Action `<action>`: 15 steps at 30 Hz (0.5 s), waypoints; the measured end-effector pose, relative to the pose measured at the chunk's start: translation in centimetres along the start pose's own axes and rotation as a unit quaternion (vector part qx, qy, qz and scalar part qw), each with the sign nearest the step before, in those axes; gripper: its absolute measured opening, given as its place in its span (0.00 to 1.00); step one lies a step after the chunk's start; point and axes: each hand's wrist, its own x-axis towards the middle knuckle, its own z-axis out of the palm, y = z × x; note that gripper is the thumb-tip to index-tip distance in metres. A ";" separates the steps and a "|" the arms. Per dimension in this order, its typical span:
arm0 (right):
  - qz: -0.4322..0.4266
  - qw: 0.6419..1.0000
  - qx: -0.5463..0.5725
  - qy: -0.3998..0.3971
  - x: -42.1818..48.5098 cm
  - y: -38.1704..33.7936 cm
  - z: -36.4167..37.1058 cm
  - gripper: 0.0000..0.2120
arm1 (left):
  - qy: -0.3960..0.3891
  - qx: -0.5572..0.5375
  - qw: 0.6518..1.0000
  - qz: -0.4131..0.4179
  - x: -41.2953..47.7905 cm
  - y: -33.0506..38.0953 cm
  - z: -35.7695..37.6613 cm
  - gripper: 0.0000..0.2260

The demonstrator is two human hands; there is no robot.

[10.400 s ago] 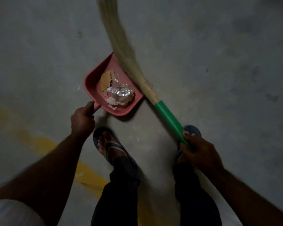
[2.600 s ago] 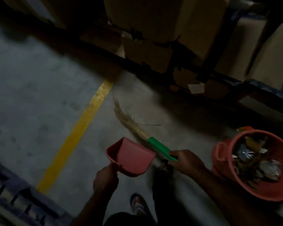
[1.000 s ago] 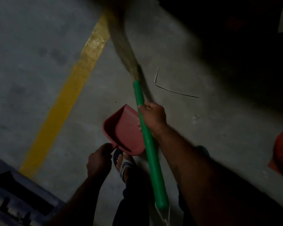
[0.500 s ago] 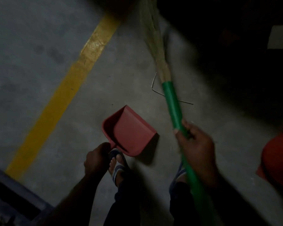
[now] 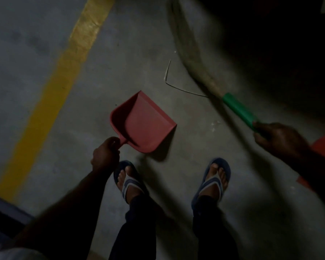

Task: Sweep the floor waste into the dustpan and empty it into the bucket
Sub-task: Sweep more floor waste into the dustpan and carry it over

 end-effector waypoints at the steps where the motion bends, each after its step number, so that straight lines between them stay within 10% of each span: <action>1: -0.011 1.000 0.010 0.001 -1.5 0.0 1.7 0.20 | -0.001 -0.008 1.000 -0.012 0.4 0.3 0.0 0.18; 12: -0.149 0.986 -0.046 0.056 -13.3 3.0 7.3 0.19 | -0.012 -0.015 1.000 -0.005 2.7 1.7 -0.7 0.21; 15: -0.190 0.977 -0.077 -0.048 -8.0 -4.3 25.6 0.29 | -0.006 -0.022 1.000 -0.002 2.4 1.6 -0.6 0.21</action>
